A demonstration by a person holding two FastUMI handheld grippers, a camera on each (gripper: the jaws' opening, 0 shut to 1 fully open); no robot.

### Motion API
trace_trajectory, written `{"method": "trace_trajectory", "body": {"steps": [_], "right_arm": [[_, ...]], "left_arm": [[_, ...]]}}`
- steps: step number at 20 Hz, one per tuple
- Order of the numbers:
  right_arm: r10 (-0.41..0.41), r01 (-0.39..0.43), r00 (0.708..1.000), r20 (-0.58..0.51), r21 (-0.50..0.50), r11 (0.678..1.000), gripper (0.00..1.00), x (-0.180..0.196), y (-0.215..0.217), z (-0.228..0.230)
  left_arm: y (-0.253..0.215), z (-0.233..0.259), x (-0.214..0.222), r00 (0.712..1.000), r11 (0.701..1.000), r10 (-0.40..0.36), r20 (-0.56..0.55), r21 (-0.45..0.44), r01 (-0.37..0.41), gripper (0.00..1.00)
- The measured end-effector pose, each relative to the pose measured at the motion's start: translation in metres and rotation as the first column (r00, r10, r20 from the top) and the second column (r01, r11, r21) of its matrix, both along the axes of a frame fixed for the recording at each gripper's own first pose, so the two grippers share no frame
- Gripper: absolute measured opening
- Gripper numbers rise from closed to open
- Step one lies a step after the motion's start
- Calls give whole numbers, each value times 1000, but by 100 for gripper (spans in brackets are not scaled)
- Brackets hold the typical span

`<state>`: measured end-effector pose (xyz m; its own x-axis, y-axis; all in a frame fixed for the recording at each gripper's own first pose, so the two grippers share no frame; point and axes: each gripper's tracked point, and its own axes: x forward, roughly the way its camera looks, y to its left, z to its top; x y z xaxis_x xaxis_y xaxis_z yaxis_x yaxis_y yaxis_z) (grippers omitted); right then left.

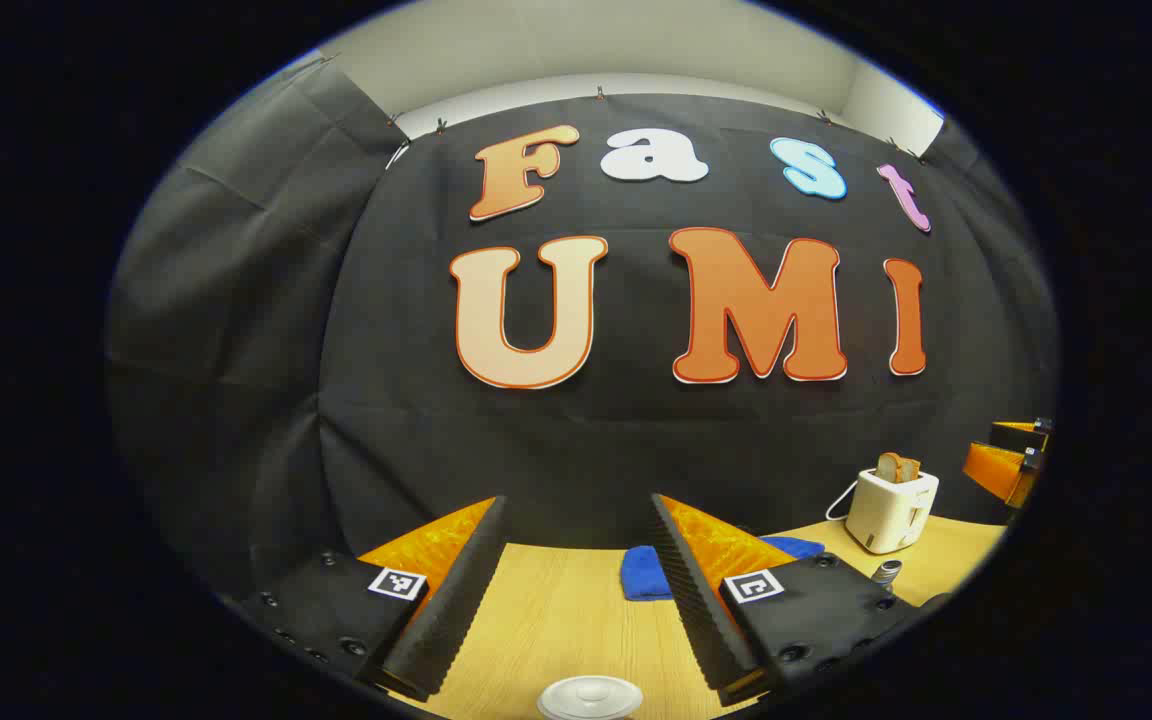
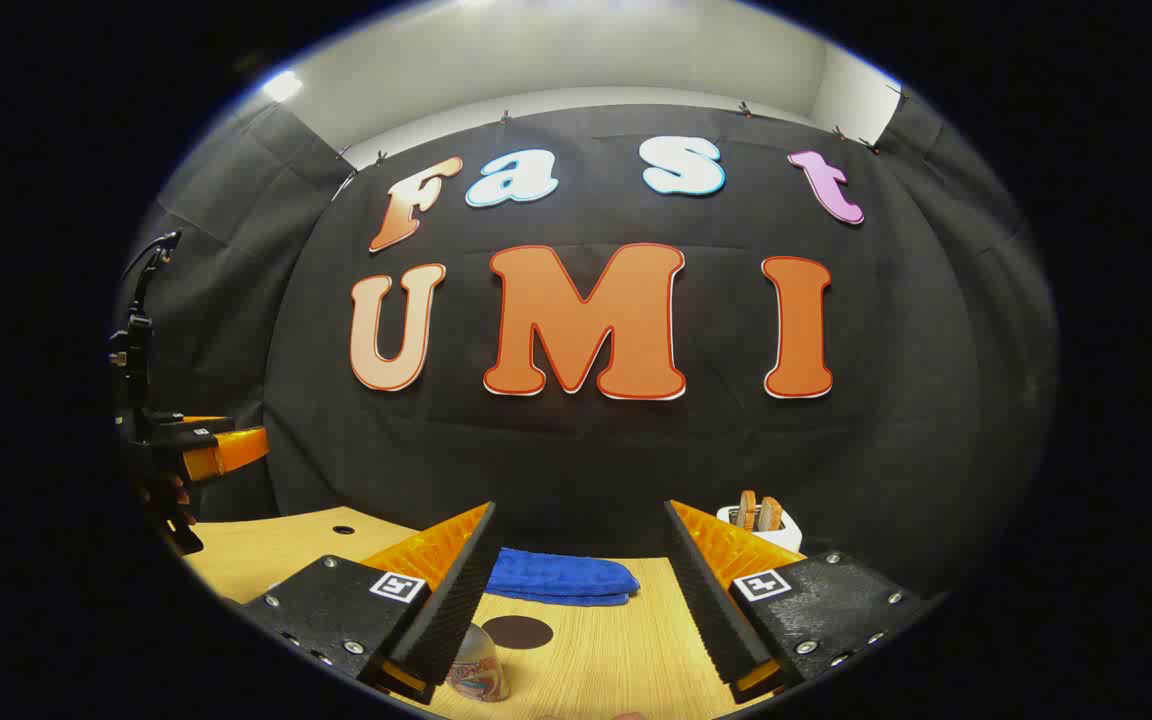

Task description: Open the teacup lid with one hand, grasp the water bottle and pour water into the teacup with the other hand; after pouring, place the water bottle on the coaster and then close the teacup lid.

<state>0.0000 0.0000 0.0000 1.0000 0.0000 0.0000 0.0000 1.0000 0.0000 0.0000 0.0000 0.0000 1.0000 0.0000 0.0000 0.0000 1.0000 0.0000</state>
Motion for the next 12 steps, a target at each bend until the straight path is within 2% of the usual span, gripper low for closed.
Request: {"method": "trace_trajectory", "body": {"steps": [1, 7, 12], "right_arm": [[-3, 3, 1000, 3, -5, 1000, 96, 0, -1, 3], [12, -11, 1000, 23, -47, 999, 96, -4, 6, 26], [37, -37, 999, 5, -23, 999, 96, -6, 15, 21]], "left_arm": [[-3, 2, 0, 1000, 1000, -7, 8, -3, 7, 93], [5, 17, 4, 1000, 999, -4, -7, -42, 3, 93], [7, 18, -3, 1000, 999, -13, -20, -34, 12, 92]]}}
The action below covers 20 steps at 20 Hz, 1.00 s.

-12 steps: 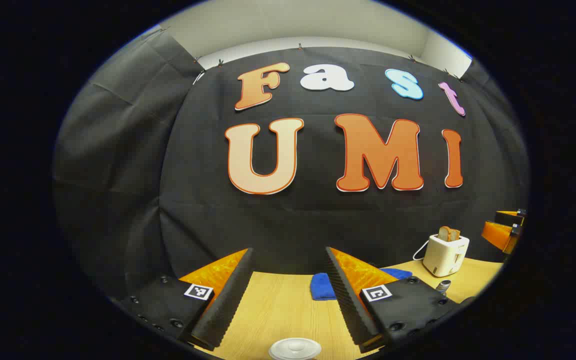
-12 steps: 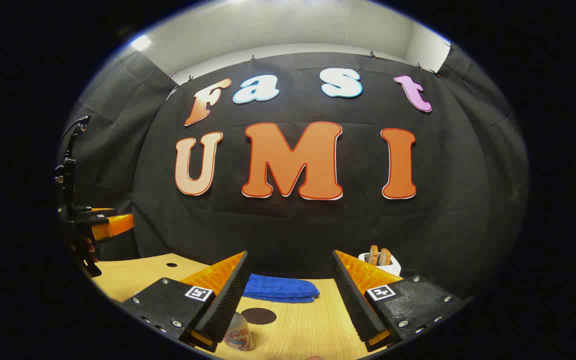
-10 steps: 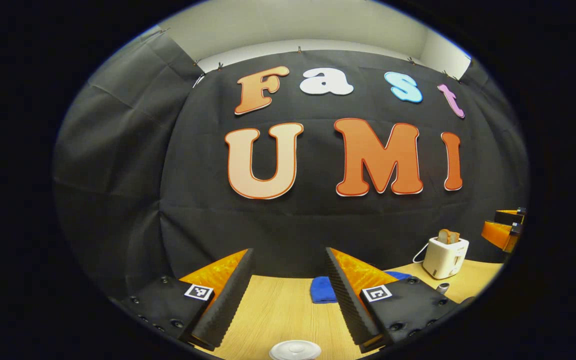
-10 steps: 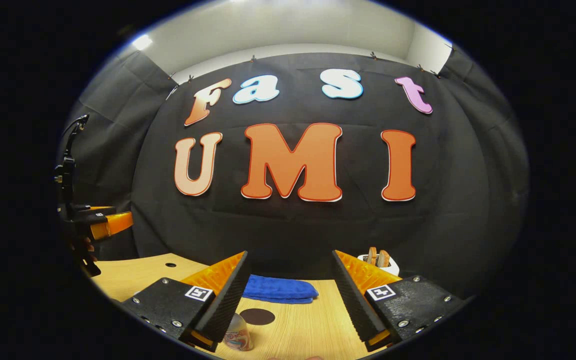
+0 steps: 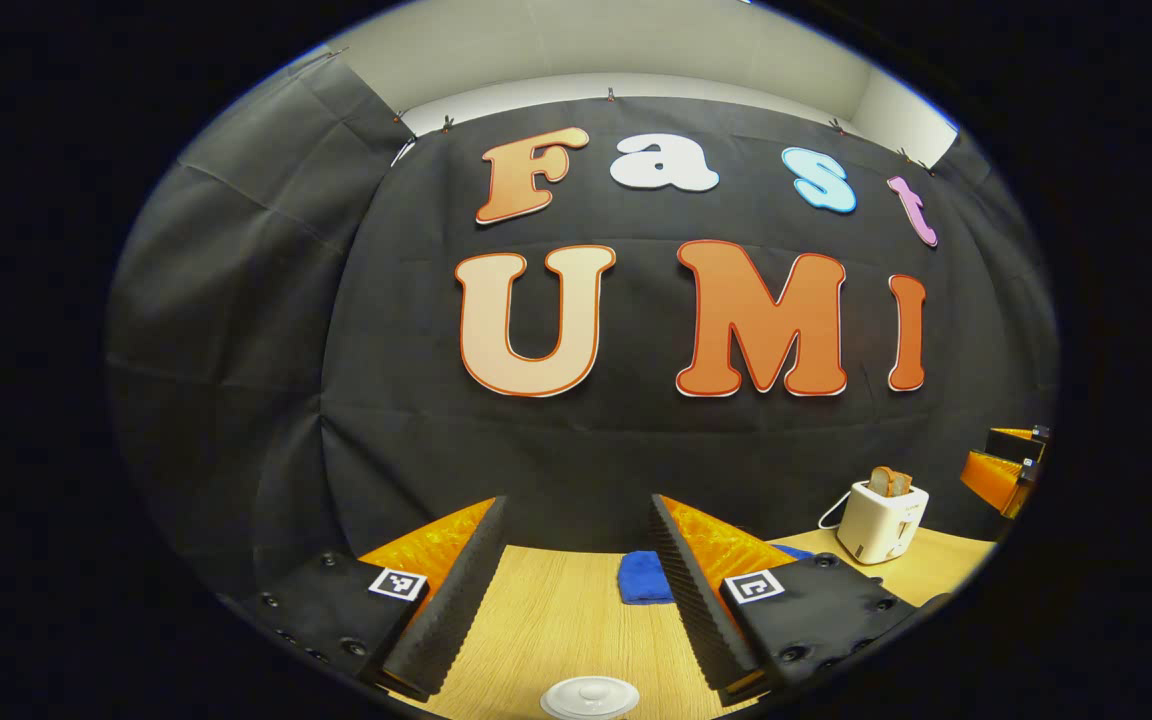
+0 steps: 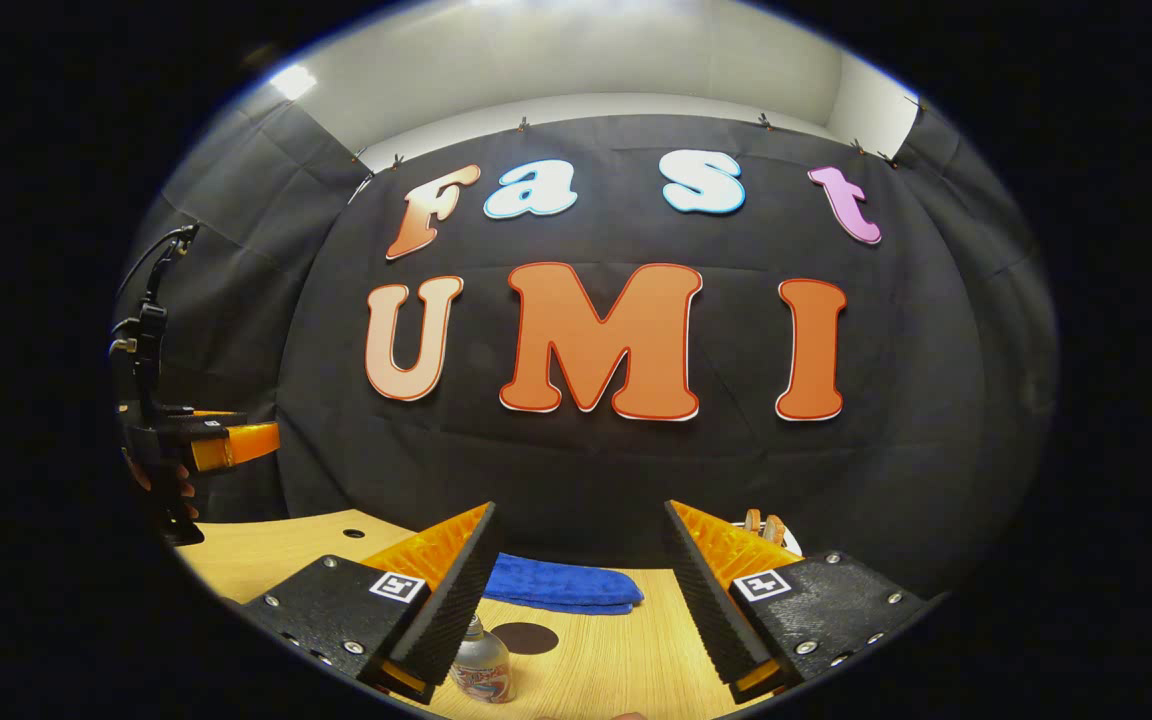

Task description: Open the teacup lid with one hand, grasp the water bottle and pour water into the teacup with the other hand; after pouring, place the water bottle on the coaster and then close the teacup lid.

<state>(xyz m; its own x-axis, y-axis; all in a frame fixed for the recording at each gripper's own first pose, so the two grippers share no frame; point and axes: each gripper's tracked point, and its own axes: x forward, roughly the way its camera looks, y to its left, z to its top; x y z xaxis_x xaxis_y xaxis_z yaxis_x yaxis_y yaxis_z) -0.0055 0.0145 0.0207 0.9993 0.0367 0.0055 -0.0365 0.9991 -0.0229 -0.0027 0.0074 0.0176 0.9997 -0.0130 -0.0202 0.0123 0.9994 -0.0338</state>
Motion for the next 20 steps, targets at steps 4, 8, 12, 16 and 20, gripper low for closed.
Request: {"method": "trace_trajectory", "body": {"steps": [4, 8, 12, 16, 20], "right_arm": [[15, -15, 1000, -13, 6, 1000, 96, -3, 7, -7], [27, -27, 999, -43, 13, 1000, 96, -8, 13, -25], [50, -48, 994, -101, 14, 999, 96, -13, 21, -52], [82, -80, 985, -153, 19, 997, 96, -18, 28, -76], [116, -114, 972, -205, 23, 993, 96, -21, 34, -102]], "left_arm": [[1, -6, -6, 1000, 1000, -12, -12, 9, 12, 92], [-5, -27, -10, 998, 999, -32, -60, 40, 35, 92], [-17, -57, -18, 991, 994, -70, -111, 81, 79, 93], [-21, -89, -24, 980, 991, -83, -183, 92, 101, 93], [-21, -123, -31, 964, 988, -86, -252, 103, 115, 94]]}}
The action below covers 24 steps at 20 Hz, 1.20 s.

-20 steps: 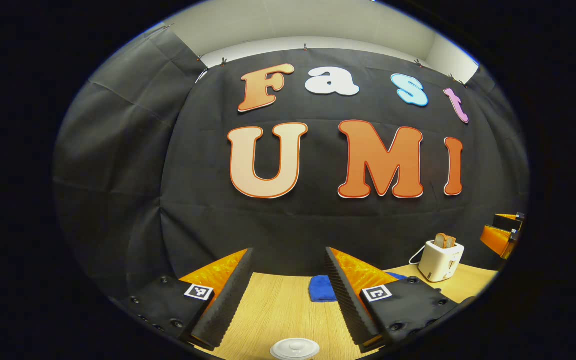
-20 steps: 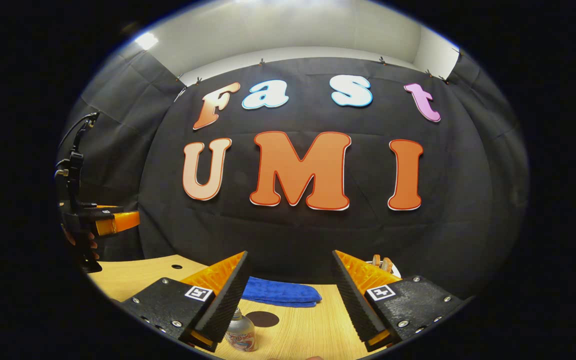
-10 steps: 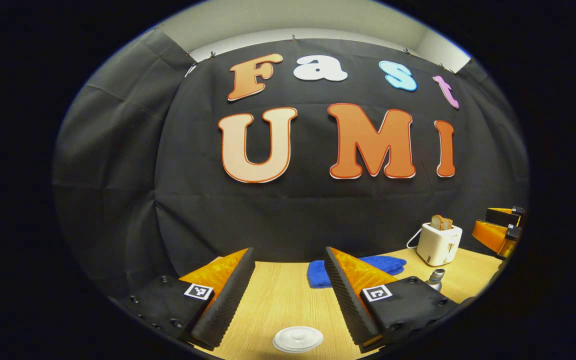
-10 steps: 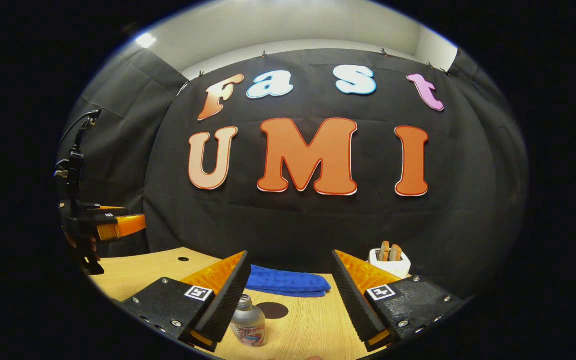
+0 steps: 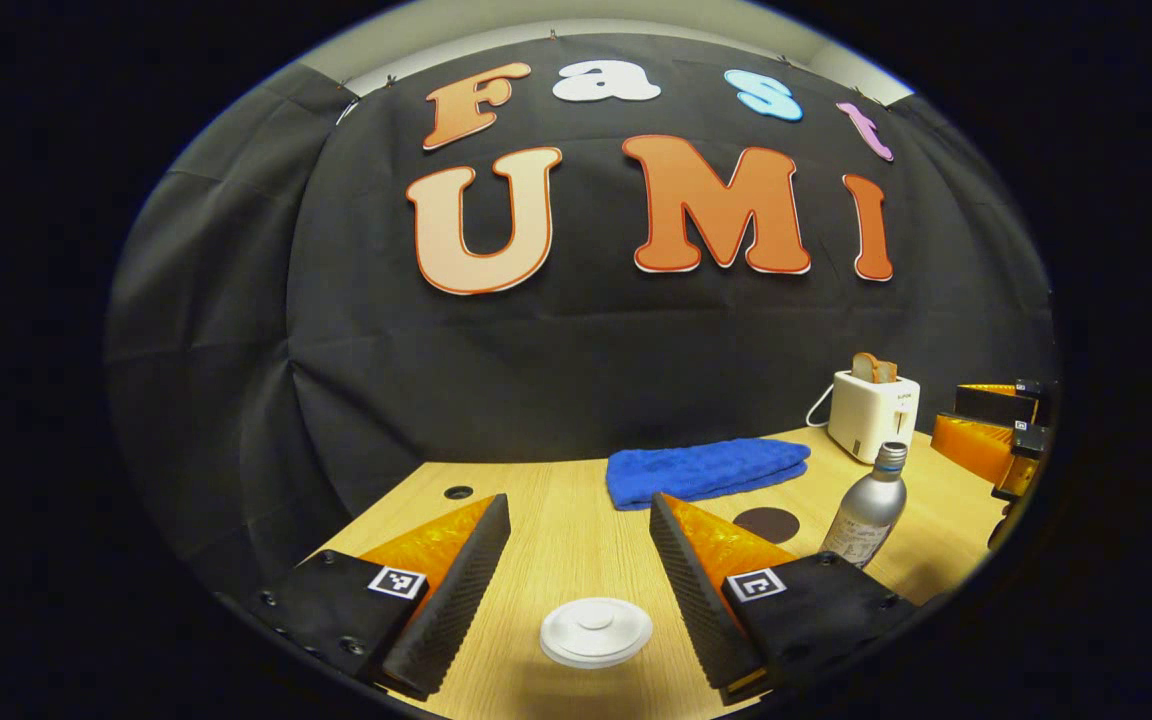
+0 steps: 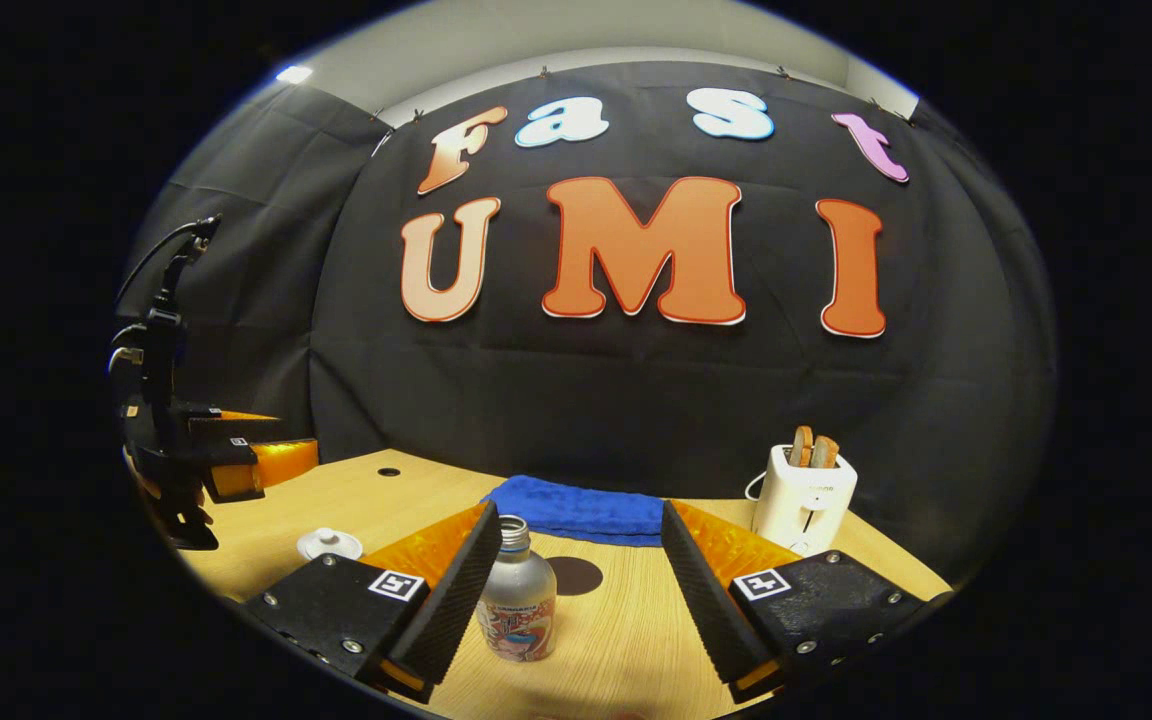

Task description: Open the teacup lid with one hand, grasp the water bottle and pour water into the teacup with the other hand; after pouring, place the water bottle on the coaster and then close the teacup lid.

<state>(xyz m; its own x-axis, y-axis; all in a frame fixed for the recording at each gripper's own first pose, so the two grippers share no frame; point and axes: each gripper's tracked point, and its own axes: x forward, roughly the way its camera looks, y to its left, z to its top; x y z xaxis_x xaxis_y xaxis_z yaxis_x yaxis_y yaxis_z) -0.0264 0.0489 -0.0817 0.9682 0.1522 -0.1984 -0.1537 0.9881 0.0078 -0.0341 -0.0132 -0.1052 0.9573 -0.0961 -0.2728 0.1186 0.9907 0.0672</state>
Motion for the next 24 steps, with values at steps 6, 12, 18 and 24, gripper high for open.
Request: {"method": "trace_trajectory", "body": {"steps": [6, 12, 18, 24], "right_arm": [[56, -56, 996, -72, 1, 998, 97, -1, 14, -33], [103, -103, 988, -116, 3, 995, 97, -3, 28, -53], [115, -117, 983, -144, -4, 993, 97, -3, 28, -67], [129, -130, 979, -156, 6, 992, 97, -3, 29, -72]], "left_arm": [[-3, -58, -6, 994, 1000, -11, -110, -1, 11, 94], [-6, -96, -4, 983, 1000, -21, -184, 3, 22, 88], [-3, -127, -6, 972, 1000, -15, -232, 20, 20, 70], [-3, -127, -1, 976, 1000, -22, -216, 16, 26, 48]]}}
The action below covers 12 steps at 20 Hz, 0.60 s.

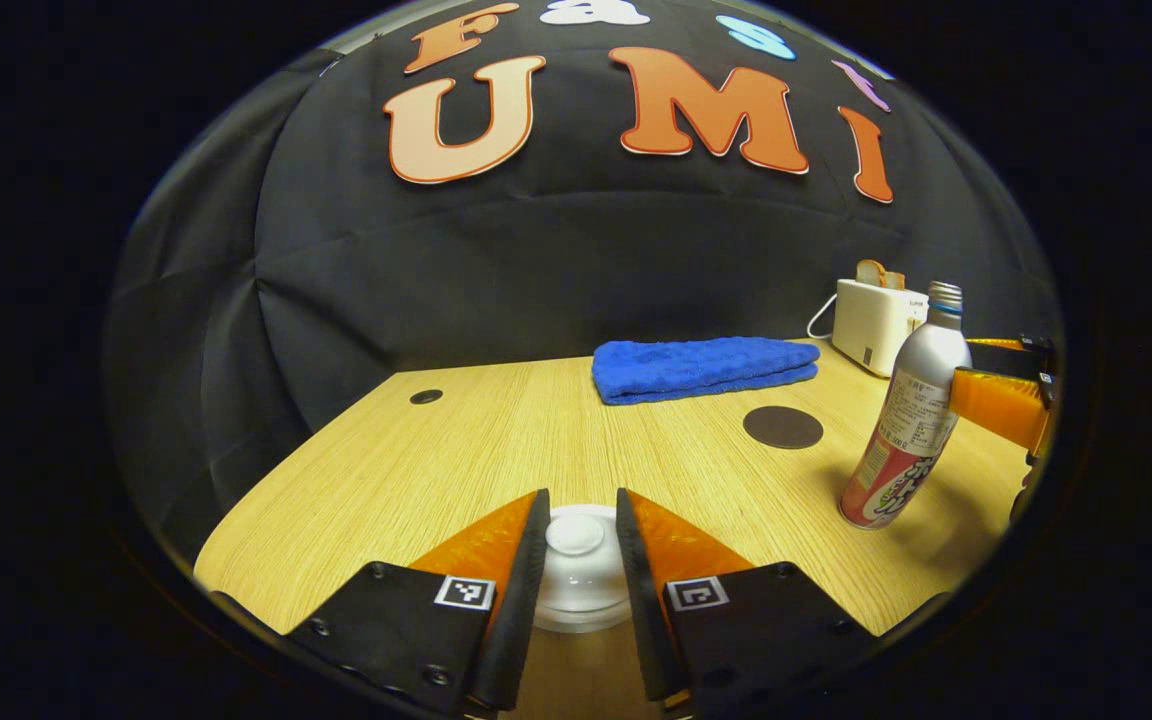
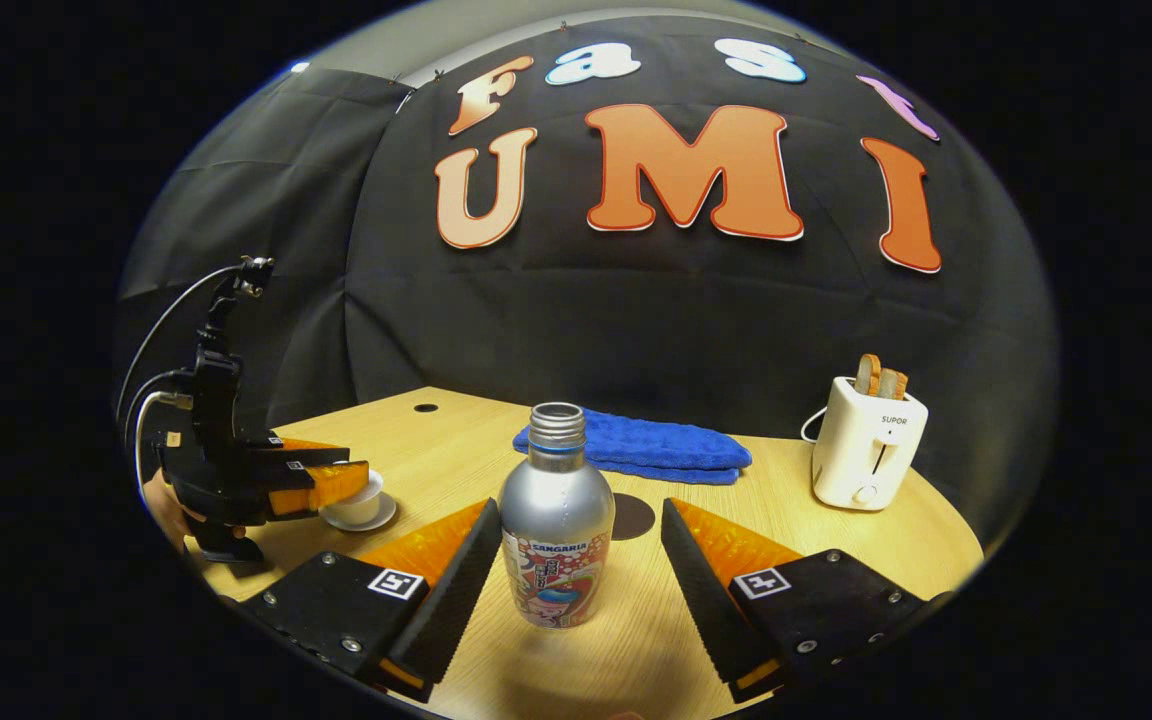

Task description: Open the teacup lid with one hand, grasp the water bottle and pour water into the teacup with the other hand; after pouring, place the water bottle on the coaster and then close the teacup lid.

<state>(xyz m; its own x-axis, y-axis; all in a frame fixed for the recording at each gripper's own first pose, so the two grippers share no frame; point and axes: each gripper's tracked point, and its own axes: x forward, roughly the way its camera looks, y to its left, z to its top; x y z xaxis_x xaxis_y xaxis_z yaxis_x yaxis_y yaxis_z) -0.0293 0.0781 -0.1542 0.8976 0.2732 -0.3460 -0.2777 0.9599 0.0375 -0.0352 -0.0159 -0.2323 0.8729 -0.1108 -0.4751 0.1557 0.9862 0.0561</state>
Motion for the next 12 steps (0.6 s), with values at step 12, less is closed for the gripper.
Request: {"method": "trace_trajectory", "body": {"steps": [12], "right_arm": [[28, -29, 998, -62, -10, 1000, 96, -3, 9, -18]], "left_arm": [[11, 13, 6, 995, 998, 56, 80, -46, -52, 33]]}}
